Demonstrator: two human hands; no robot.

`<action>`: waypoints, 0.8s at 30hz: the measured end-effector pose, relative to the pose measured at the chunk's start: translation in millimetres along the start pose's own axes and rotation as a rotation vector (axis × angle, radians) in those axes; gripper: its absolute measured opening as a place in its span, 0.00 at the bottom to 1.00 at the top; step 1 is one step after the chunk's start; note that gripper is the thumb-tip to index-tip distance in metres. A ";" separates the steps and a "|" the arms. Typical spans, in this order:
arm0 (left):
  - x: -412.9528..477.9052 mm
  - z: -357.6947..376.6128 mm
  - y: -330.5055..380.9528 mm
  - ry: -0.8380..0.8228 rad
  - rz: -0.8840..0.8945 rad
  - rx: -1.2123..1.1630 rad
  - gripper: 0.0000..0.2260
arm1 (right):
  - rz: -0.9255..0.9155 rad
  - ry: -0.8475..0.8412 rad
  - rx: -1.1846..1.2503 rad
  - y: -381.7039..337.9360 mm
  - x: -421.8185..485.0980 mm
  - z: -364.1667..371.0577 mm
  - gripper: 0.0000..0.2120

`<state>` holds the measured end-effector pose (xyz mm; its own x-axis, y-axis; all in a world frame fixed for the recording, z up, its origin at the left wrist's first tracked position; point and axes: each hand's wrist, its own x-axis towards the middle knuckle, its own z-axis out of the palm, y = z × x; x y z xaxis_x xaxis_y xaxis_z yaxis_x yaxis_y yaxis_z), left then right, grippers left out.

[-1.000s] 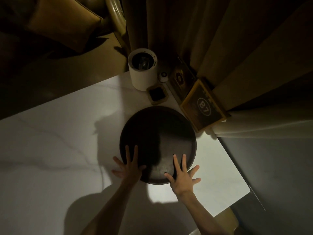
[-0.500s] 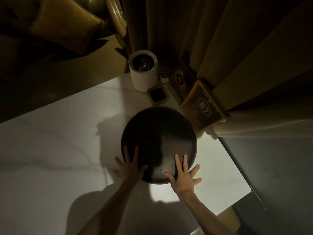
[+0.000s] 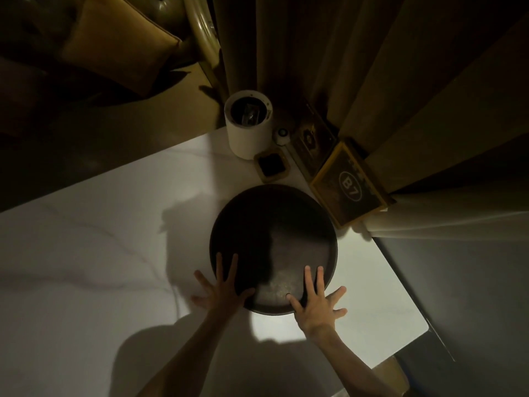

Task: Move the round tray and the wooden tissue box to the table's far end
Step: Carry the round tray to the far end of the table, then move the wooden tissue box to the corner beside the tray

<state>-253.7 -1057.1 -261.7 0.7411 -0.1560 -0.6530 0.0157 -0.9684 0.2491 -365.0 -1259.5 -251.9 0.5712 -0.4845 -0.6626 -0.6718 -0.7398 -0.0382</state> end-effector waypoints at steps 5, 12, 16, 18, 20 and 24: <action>-8.7 -7.6 5.8 0.021 -0.023 0.041 0.45 | 0.011 0.001 -0.037 -0.1 -3.2 -2.3 0.42; 12.0 -28.3 -6.7 -0.124 0.071 0.217 0.48 | -0.018 -0.013 -0.086 0.0 4.1 -15.5 0.39; 11.2 -46.5 -7.1 -0.163 0.129 0.299 0.46 | -0.051 -0.050 -0.069 1.4 4.5 -32.5 0.34; 0.3 -54.2 -15.8 -0.136 0.149 0.246 0.42 | -0.051 -0.067 -0.072 2.0 0.7 -41.5 0.32; -16.7 -64.2 -26.1 -0.076 0.177 0.232 0.36 | -0.032 -0.021 -0.091 -2.9 -9.9 -52.0 0.26; -52.0 -108.5 -44.6 0.127 0.136 0.312 0.19 | -0.137 0.125 -0.191 -47.2 -44.5 -83.3 0.17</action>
<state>-220.2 -984.7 -161.2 0.7998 -0.2811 -0.5303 -0.2800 -0.9563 0.0847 -319.4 -1242.0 -158.4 0.7123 -0.4187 -0.5633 -0.4897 -0.8714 0.0284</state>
